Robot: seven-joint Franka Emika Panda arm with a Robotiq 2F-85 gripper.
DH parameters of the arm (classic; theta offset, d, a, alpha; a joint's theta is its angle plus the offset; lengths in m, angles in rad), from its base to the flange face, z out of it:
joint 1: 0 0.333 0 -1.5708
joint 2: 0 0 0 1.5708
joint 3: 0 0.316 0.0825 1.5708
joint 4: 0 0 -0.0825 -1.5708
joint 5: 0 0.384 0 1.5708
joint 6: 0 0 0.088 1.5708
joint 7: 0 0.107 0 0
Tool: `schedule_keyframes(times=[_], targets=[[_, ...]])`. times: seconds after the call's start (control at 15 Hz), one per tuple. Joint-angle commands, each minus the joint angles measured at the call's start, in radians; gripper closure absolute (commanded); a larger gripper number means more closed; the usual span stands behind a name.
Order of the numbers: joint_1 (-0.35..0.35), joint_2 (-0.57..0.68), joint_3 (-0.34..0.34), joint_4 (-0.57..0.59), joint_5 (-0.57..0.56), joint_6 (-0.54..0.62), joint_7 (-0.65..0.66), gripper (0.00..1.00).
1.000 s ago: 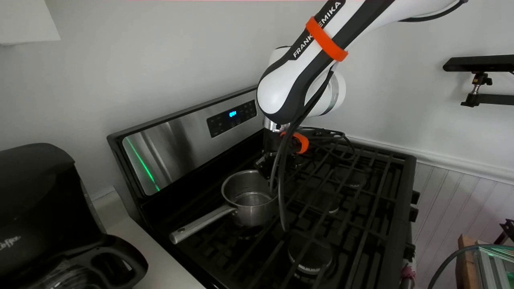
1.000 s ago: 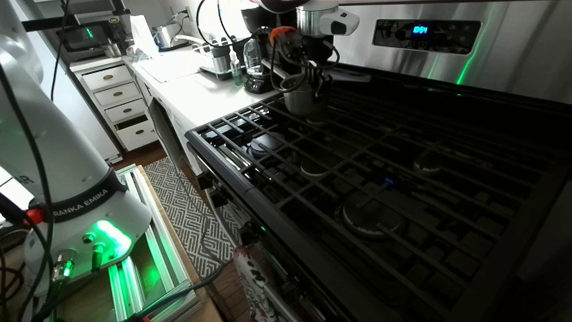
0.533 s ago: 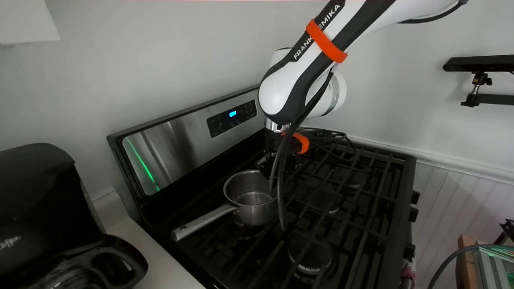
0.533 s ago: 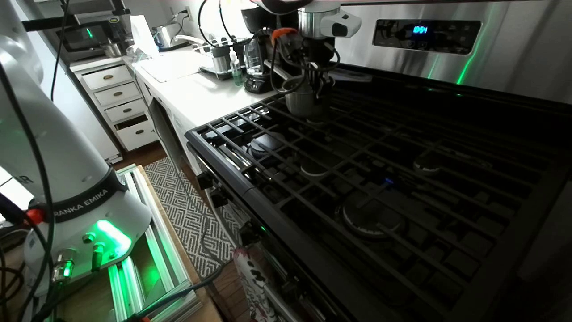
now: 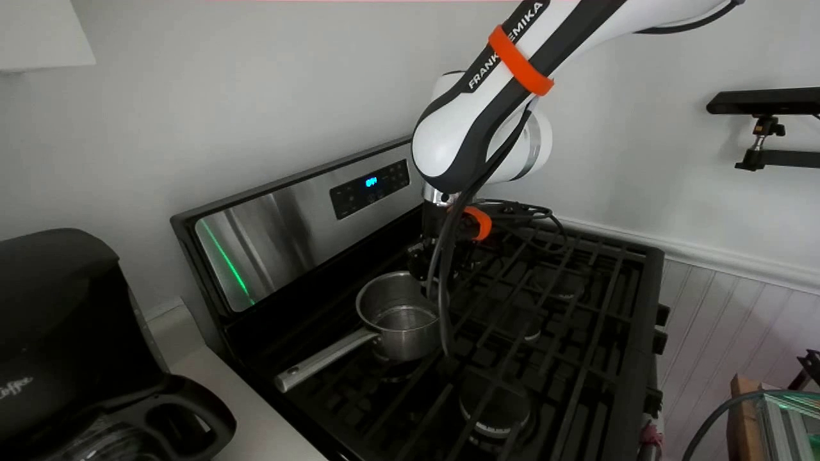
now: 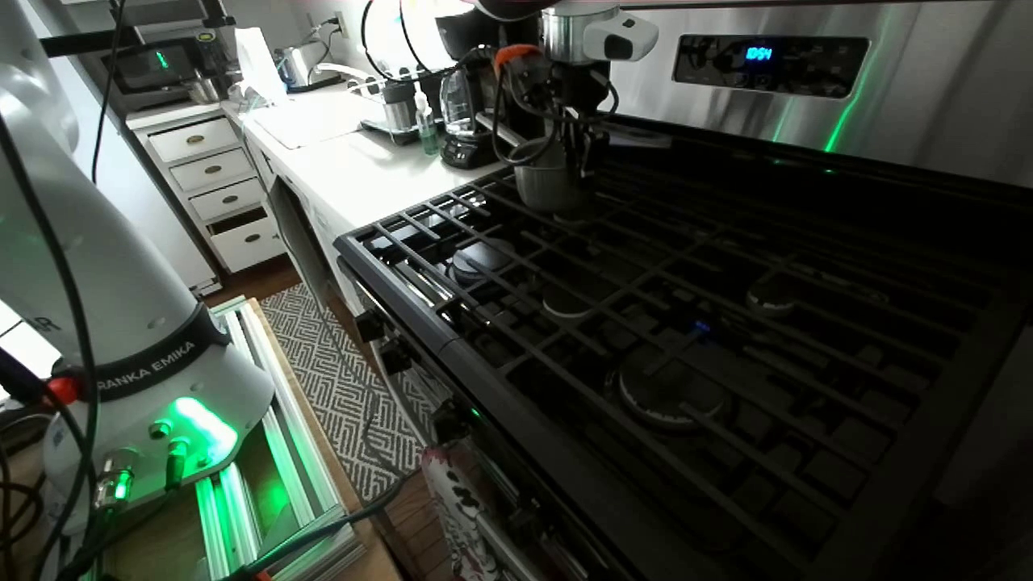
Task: Move the pot forward
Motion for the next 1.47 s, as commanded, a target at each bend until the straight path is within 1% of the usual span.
schedule_keyframes(times=[0.0,0.07,0.13,0.2,0.27,0.33,0.53,0.73,1.0,1.27,1.33,1.4], targets=[[-0.007,-0.061,0.000,-0.018,-0.017,-0.026,0.028,0.21],[-0.006,-0.090,0.001,-0.035,-0.022,-0.032,0.022,0.12],[-0.002,-0.118,-0.003,-0.055,-0.039,-0.025,0.027,0.06],[-0.005,-0.151,0.002,-0.078,-0.029,-0.022,0.005,0.00],[-0.005,-0.184,0.002,-0.101,-0.037,-0.018,-0.002,0.00],[-0.008,-0.225,0.008,-0.130,-0.026,-0.021,-0.041,0.00],[-0.007,-0.328,0.004,-0.198,-0.069,-0.027,-0.072,0.00],[-0.010,-0.430,0.011,-0.258,-0.149,-0.030,-0.056,0.00],[-0.008,-0.544,0.035,-0.318,-0.219,-0.032,-0.049,0.00],[0.002,-0.611,0.051,-0.352,-0.218,-0.041,-0.063,0.00],[0.001,-0.553,0.044,-0.313,-0.200,-0.024,-0.060,0.00],[0.002,-0.567,0.048,-0.322,-0.201,-0.025,-0.060,0.00]])
